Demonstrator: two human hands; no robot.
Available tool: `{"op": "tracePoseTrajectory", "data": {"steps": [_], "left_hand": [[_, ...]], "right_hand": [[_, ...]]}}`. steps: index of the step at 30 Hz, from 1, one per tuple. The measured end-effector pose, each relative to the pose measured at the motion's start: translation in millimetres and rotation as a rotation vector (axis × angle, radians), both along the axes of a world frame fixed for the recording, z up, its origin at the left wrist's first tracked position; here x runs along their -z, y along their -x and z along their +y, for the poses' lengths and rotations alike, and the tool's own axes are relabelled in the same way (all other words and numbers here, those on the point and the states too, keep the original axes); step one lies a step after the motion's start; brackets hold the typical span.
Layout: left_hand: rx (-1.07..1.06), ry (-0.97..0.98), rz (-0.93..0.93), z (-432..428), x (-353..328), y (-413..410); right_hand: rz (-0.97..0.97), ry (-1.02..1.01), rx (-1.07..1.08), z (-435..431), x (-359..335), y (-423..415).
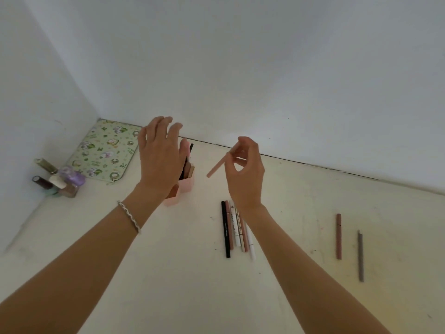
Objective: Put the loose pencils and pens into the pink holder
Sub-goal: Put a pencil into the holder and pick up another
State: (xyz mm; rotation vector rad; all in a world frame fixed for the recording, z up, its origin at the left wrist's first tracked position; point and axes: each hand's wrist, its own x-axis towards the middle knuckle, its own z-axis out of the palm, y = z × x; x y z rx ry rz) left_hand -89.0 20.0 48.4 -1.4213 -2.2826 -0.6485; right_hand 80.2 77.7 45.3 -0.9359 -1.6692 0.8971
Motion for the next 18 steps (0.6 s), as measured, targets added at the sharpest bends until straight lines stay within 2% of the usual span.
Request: {"op": "tracePoseTrajectory", "data": {"steps": [2,6,8,11,14,16,18], "left_hand": [[0.02,-0.117,-0.021,-3.1,-12.5,4.1],[0.042,-0.173,-0.133,-15.4,-29.0,8.7],[0.051,-0.176,-0.181,-22.8,-30.3,8.3],[0.076,-0.18,-0.277,-29.9,-28.0,-0.9],[0.128,-0.216,-0.331,-34.6,-22.3,-22.5],[0.21,-0.15,-0.346,-33.5,-10.9,-45.0],[0.213,0.078,-0.451,-28.8,8.7,-68.2]], "right_hand": [[0.005,-0.021,-0.035,-7.5,1.5,14.9],[-0.048,-0.008,-0.077,-19.1,14.9,39.3],[-0.147,-0.043,-0.115,-20.6,24.6,46.8],[-0.371,-0.201,-0.161,-21.4,36.5,48.8],[-0.316,-0.17,-0.077,-18.9,36.0,37.1],[-0.237,-0.08,0.027,-11.2,30.6,22.1],[-0.19,-0.013,0.089,-1.0,26.3,5.8]]}}
